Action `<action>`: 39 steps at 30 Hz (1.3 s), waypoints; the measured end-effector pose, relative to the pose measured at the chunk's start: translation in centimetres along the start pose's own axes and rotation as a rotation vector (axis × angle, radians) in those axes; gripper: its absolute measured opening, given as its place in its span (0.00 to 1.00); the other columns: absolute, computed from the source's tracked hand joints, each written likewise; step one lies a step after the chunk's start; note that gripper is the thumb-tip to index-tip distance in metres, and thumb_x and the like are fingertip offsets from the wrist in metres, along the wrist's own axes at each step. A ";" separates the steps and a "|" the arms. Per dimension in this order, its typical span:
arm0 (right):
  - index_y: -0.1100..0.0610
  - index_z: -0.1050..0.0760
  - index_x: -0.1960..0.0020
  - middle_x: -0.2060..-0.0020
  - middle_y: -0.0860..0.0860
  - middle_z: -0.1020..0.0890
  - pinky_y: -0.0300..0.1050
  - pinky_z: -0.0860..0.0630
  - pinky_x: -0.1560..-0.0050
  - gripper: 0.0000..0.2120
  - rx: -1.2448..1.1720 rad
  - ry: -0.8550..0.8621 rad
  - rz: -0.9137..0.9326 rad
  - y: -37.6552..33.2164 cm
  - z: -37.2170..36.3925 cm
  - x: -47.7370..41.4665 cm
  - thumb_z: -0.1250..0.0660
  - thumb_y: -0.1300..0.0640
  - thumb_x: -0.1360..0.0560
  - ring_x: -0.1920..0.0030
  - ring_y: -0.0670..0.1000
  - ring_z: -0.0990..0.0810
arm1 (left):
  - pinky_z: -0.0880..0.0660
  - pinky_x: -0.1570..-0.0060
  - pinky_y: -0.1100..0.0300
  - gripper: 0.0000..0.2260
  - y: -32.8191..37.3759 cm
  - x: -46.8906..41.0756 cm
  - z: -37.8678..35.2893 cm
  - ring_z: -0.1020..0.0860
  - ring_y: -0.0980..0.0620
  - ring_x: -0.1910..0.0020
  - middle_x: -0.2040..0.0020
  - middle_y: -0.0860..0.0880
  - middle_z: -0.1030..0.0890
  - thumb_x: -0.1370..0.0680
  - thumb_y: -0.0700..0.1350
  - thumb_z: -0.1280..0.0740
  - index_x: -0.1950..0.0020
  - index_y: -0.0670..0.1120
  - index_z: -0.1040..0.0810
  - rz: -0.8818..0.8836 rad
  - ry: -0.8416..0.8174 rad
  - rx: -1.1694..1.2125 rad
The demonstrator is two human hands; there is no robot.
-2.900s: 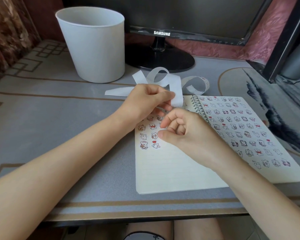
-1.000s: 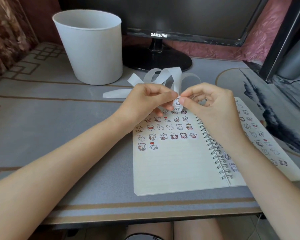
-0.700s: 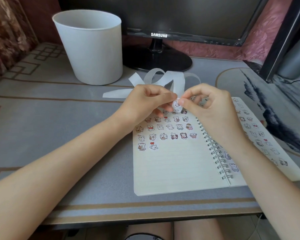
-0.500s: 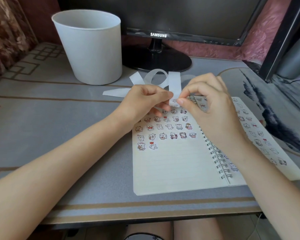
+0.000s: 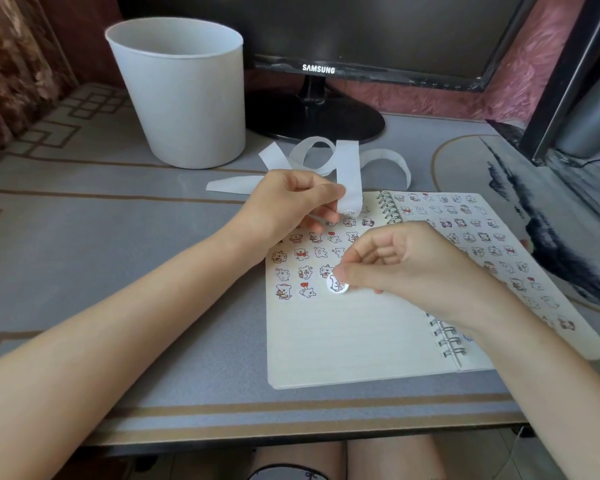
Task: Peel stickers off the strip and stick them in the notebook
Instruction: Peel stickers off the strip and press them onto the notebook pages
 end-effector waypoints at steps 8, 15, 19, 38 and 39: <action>0.58 0.18 0.61 0.65 0.53 0.15 0.47 0.22 0.53 0.04 0.046 0.022 0.013 0.1 -0.6 0.2 0.25 0.59 0.33 0.65 0.47 0.20 | 0.27 0.72 0.69 0.08 0.0 0.0 -0.1 0.20 0.59 0.68 0.69 0.53 0.21 0.23 0.41 0.32 0.63 0.42 0.23 -0.008 -0.007 -0.008; 0.58 0.18 0.61 0.65 0.54 0.15 0.42 0.25 0.59 0.04 0.071 0.036 0.021 0.0 -0.9 0.3 0.25 0.58 0.32 0.67 0.44 0.23 | 0.27 0.72 0.69 0.09 0.0 0.0 -0.1 0.20 0.57 0.68 0.70 0.53 0.21 0.23 0.41 0.32 0.63 0.42 0.23 -0.014 -0.006 -0.004; 0.57 0.18 0.62 0.66 0.54 0.16 0.40 0.27 0.62 0.04 0.093 0.055 0.029 0.2 -1.1 0.2 0.25 0.57 0.32 0.69 0.43 0.26 | 0.27 0.72 0.69 0.08 -0.1 -0.1 -0.1 0.20 0.58 0.68 0.70 0.54 0.21 0.24 0.41 0.32 0.62 0.42 0.22 -0.013 -0.003 -0.002; 0.54 0.20 0.65 0.79 0.41 0.25 0.36 0.33 0.71 0.05 0.161 0.089 0.050 0.4 -1.3 0.0 0.25 0.56 0.33 0.77 0.39 0.31 | 0.27 0.72 0.69 0.10 0.0 0.0 -0.1 0.20 0.57 0.69 0.71 0.54 0.22 0.23 0.41 0.32 0.64 0.43 0.23 -0.017 -0.011 0.001; 0.54 0.20 0.66 0.79 0.41 0.25 0.37 0.32 0.70 0.05 0.175 0.091 0.051 0.4 -1.3 0.0 0.25 0.56 0.33 0.77 0.39 0.31 | 0.27 0.72 0.69 0.10 0.0 0.0 -0.1 0.20 0.57 0.69 0.71 0.54 0.22 0.23 0.41 0.32 0.64 0.43 0.23 -0.018 -0.011 -0.001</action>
Point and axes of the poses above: each hand's wrist, its own x-axis away from the middle knuckle, its own z-axis out of the back of the hand, y = z × x, the point moved 1 cm from there along -x, towards the middle knuckle
